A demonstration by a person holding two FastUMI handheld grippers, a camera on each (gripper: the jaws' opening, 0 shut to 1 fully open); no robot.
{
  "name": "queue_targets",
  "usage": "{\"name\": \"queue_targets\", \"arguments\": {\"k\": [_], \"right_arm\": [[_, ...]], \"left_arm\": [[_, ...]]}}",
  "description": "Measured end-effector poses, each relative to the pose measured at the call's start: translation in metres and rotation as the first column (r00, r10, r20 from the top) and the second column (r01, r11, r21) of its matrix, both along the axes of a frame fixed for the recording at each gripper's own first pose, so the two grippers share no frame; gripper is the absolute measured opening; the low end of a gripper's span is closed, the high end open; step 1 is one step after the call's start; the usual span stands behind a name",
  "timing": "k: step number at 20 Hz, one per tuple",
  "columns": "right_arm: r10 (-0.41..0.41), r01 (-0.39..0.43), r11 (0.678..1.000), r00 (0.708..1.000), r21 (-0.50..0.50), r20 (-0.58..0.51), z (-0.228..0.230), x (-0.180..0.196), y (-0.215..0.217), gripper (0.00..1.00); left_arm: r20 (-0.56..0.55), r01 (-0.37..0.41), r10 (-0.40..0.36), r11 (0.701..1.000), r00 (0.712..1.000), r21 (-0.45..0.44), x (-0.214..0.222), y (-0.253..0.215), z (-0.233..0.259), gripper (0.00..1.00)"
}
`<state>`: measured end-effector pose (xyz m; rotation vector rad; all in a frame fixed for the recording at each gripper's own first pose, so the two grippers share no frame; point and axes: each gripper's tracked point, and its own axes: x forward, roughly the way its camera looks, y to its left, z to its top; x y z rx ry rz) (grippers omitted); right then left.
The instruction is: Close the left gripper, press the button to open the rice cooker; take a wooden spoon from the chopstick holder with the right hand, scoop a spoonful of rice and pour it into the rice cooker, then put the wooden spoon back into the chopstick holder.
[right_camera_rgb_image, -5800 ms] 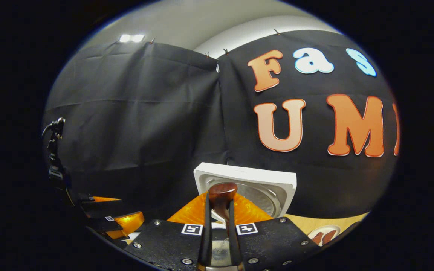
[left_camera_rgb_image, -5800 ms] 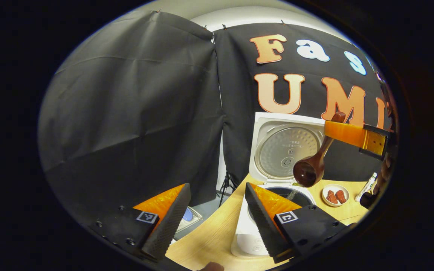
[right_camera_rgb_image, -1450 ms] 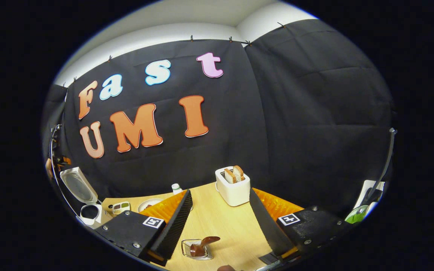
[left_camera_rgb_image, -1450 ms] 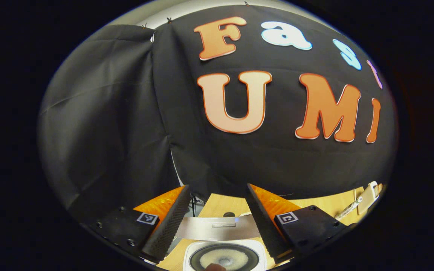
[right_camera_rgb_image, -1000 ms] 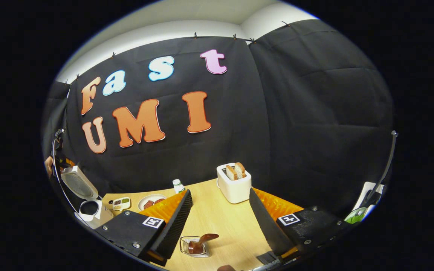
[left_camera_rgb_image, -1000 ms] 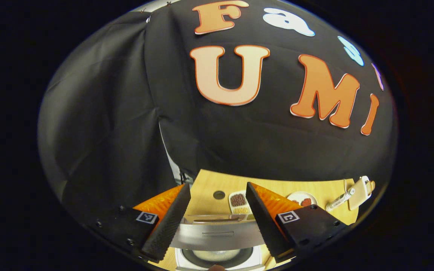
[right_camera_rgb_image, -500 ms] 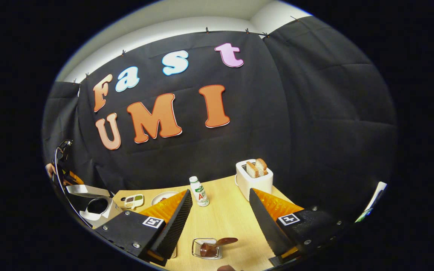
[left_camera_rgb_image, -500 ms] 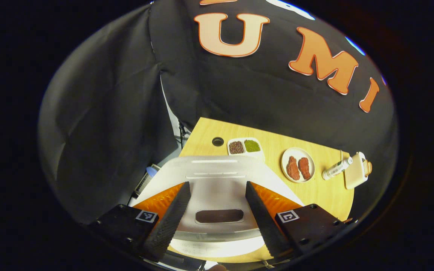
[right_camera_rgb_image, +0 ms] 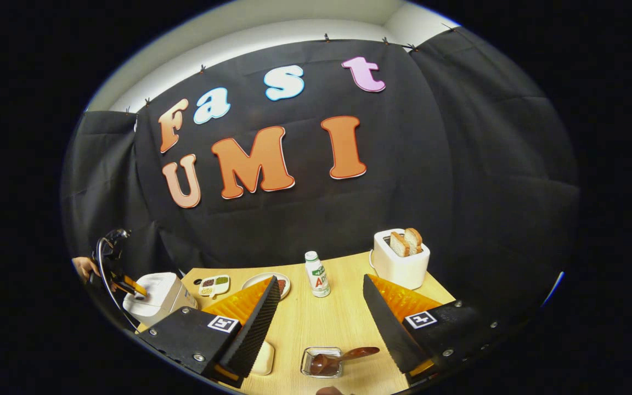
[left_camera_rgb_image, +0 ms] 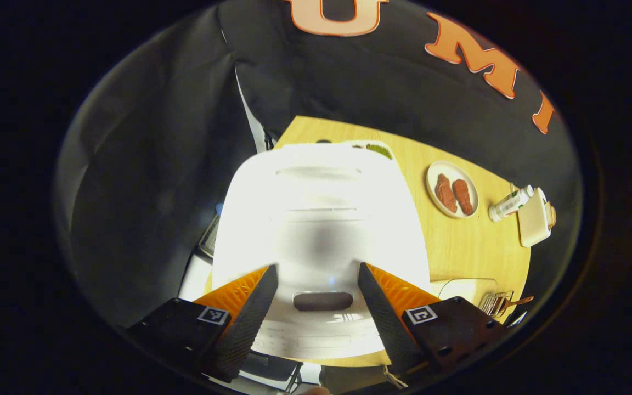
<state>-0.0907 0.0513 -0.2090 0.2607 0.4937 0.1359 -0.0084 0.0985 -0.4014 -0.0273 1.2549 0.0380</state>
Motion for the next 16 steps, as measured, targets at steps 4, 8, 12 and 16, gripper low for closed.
{"name": "queue_targets", "arguments": {"k": [4, 8, 12, 16], "right_arm": [[0.043, -0.043, 0.999, 0.999, -0.009, 0.020, 0.011, 0.008, 0.015, 0.95], [0.073, -0.070, 0.997, 0.995, -0.036, 0.071, 0.030, 0.019, 0.028, 0.95], [0.090, -0.077, 0.994, 0.982, -0.080, 0.165, 0.068, 0.039, 0.042, 0.95], [0.129, -0.099, 0.987, 0.955, -0.124, 0.267, 0.112, 0.051, 0.066, 0.94]], "left_arm": [[-0.018, -0.018, 0.018, 1.000, 1.000, -0.003, -0.008, -0.003, 0.000, 1.00], [0.174, -0.010, 0.013, 1.000, 0.985, -0.021, 0.001, -0.025, 0.042, 1.00], [0.485, 0.072, -0.092, 0.996, 0.869, 0.061, 0.031, -0.058, 0.148, 1.00], [0.718, 0.089, -0.100, 0.995, 0.689, 0.053, 0.037, -0.084, 0.240, 1.00]]}}
